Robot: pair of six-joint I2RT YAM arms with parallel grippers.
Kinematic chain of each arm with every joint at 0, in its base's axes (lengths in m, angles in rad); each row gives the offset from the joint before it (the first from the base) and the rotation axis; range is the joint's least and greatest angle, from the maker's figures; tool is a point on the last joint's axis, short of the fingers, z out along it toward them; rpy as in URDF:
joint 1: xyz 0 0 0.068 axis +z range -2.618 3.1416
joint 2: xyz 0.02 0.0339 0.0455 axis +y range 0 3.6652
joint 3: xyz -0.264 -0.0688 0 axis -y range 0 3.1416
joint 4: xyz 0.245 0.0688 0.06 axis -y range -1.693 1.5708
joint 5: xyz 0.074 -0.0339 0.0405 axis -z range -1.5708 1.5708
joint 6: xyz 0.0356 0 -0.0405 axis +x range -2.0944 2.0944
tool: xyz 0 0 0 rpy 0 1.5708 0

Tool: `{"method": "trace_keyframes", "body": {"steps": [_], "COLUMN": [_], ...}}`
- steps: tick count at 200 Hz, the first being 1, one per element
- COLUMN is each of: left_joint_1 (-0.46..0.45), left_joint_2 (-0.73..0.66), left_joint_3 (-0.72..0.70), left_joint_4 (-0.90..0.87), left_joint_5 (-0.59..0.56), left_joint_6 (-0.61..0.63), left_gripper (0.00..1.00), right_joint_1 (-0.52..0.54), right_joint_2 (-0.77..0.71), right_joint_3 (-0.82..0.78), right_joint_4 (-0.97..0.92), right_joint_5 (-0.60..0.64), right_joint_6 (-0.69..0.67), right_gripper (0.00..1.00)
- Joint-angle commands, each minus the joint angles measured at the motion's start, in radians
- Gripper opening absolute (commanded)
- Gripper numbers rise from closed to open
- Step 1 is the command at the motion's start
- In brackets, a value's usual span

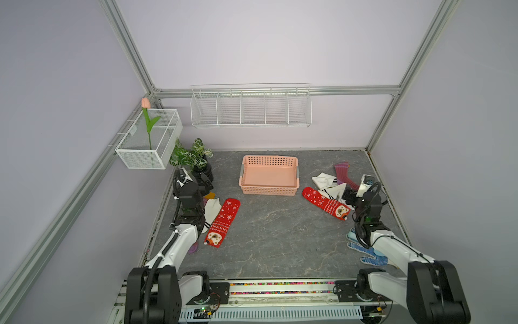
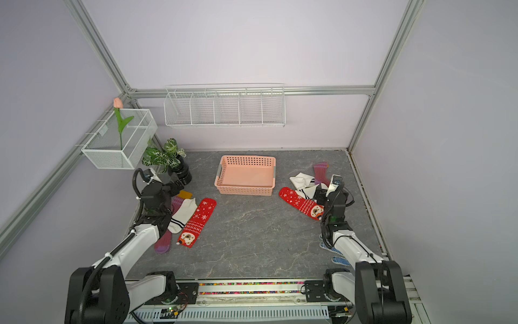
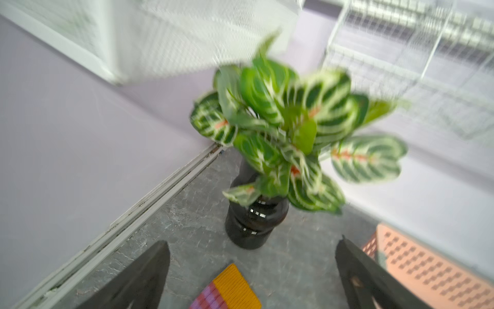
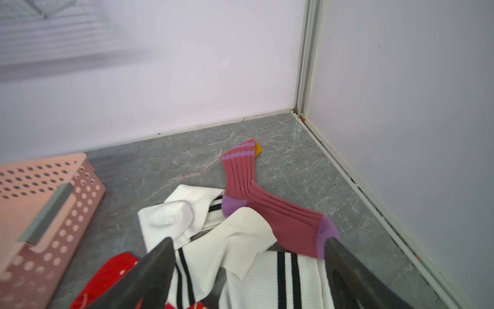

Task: Place the socks together as a pair
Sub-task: Pick up the sock from the center of the board.

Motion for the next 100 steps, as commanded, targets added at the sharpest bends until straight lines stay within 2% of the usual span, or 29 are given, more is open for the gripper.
{"method": "trace_keyframes", "body": {"steps": [1, 11, 30, 49, 80, 100], "left_joint_1": [0.005, 0.004, -0.001, -0.035, -0.153, -0.210], "left_joint_2": [-0.039, -0.052, -0.076, -0.105, -0.141, -0.145], "left_joint_3": [-0.028, -0.035, 0.008, 0.016, 0.020, 0.000], "left_joint_4": [-0.199, -0.182, -0.313, -0.382, -0.452, -0.442], "left_joint_5": [-0.021, 0.083, 0.219, 0.298, 0.360, 0.405], "left_joint_6": [-0.275, -0.267, -0.275, -0.275, -0.276, -0.322], "left_gripper": [1.00, 0.99, 1.00, 1.00, 0.99, 0.99], "right_joint_1": [-0.039, -0.060, -0.086, -0.095, -0.116, -0.128], "right_joint_2": [-0.080, -0.088, -0.089, -0.108, -0.122, -0.090], "right_joint_3": [0.055, 0.091, 0.165, 0.194, 0.158, 0.123], "right_joint_4": [-0.411, -0.502, -0.676, -0.775, -0.808, -0.782], "right_joint_5": [-0.081, -0.150, -0.243, -0.286, -0.366, -0.390], "right_joint_6": [0.204, 0.235, 0.253, 0.252, 0.281, 0.293], "right_gripper": [0.88, 0.89, 0.89, 1.00, 0.92, 0.79]}}
